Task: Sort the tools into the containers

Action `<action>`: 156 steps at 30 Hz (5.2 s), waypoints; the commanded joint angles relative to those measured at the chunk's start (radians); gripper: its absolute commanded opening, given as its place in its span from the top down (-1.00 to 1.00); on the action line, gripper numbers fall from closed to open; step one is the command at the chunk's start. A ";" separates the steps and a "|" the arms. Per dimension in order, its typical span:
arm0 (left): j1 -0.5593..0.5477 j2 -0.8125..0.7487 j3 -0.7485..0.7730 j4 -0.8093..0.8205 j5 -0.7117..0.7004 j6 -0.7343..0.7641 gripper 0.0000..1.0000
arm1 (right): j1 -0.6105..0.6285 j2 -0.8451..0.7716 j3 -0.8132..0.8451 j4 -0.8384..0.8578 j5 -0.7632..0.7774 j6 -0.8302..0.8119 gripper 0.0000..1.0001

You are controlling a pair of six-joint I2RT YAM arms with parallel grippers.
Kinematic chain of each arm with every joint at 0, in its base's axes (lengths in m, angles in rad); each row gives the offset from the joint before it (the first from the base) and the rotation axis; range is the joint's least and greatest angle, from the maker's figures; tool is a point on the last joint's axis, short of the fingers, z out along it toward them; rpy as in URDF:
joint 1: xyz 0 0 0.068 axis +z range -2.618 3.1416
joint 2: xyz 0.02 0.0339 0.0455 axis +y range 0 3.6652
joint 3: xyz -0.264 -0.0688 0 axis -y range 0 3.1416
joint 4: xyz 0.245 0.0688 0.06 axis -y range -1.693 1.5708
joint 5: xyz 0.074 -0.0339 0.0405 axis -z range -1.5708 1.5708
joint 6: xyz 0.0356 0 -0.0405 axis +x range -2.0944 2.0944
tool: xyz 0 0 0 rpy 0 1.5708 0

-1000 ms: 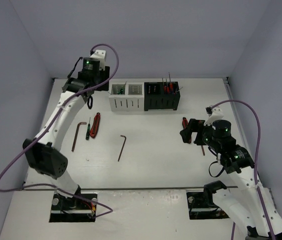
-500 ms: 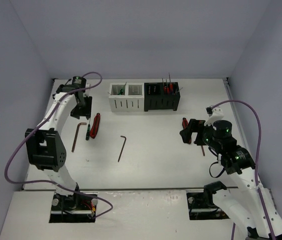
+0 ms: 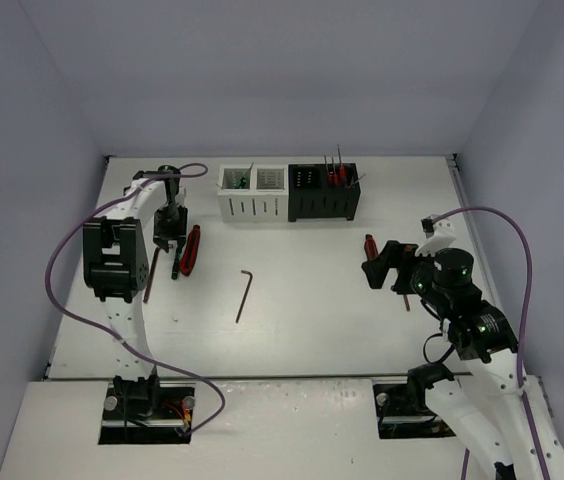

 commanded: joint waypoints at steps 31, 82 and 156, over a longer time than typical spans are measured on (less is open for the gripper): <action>0.004 -0.291 0.186 0.011 0.048 -0.058 1.00 | 0.006 0.002 0.009 0.035 0.015 0.010 -0.89; -0.201 -0.204 0.010 1.102 0.187 0.094 0.46 | 0.006 0.089 0.042 0.036 0.047 -0.061 -0.92; -0.032 0.087 0.142 0.117 0.023 -0.197 0.76 | 0.008 0.009 0.024 0.028 0.018 0.052 -1.00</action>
